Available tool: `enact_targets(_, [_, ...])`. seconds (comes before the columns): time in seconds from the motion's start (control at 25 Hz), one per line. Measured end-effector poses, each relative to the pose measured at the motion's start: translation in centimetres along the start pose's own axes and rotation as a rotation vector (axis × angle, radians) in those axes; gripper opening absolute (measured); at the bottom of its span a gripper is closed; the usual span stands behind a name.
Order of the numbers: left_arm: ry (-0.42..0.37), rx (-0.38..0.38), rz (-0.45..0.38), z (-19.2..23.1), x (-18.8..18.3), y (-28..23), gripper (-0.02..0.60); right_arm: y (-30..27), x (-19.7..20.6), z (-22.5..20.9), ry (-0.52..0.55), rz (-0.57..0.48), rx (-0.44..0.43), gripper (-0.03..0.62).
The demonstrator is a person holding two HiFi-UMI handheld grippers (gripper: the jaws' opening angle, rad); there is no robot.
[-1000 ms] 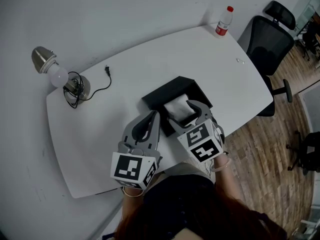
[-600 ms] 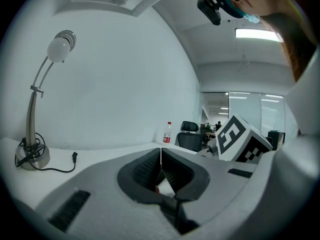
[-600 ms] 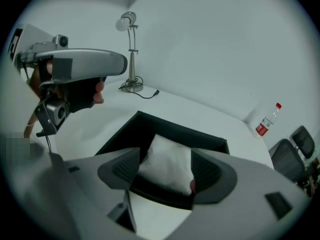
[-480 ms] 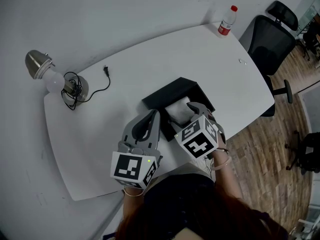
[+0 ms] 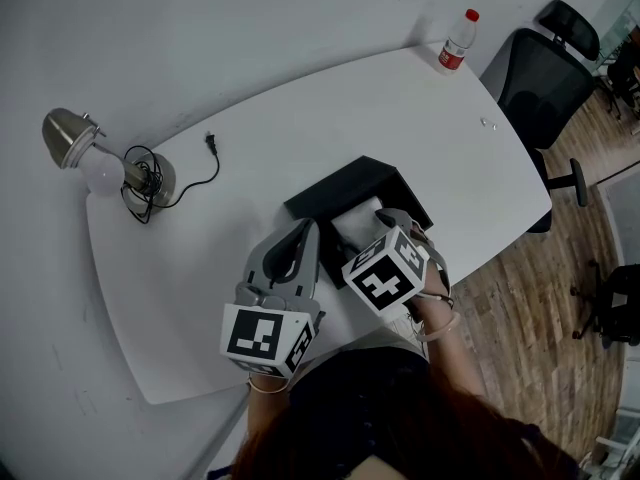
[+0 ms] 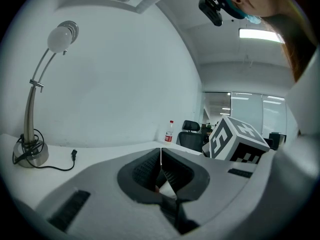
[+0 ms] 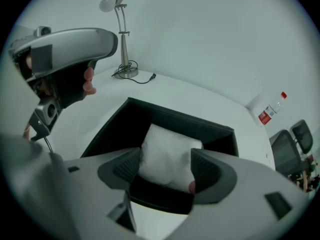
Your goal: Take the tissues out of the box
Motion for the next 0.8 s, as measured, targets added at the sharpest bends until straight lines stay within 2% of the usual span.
enact_targets(0.32, [0.0,-0.013,0.001,0.19,0.05,0.01,0.026,-0.56,0.15,-0.43,0.007,0.07,0.029,0.29])
enact_targets(0.52, [-0.002,-0.017,0.003,0.19,0.11,0.19,0.026,-0.5,0.2,-0.61,0.03,0.075,0.046,0.24])
enact_targets(0.8, [-0.008,-0.021,-0.004,-0.11,-0.13,0.56,0.026,-0.19,0.23,-0.68,0.044,0.062,0.028,0.212])
Point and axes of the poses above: the fingertips, and each gripper's own axes: y backward along the fingers, z to its left, x out of its underside, the point moved 6 cm from there along y, backward along the fingers, and after that the axes turned 10 degrees about -x, right-handed, at the moved point
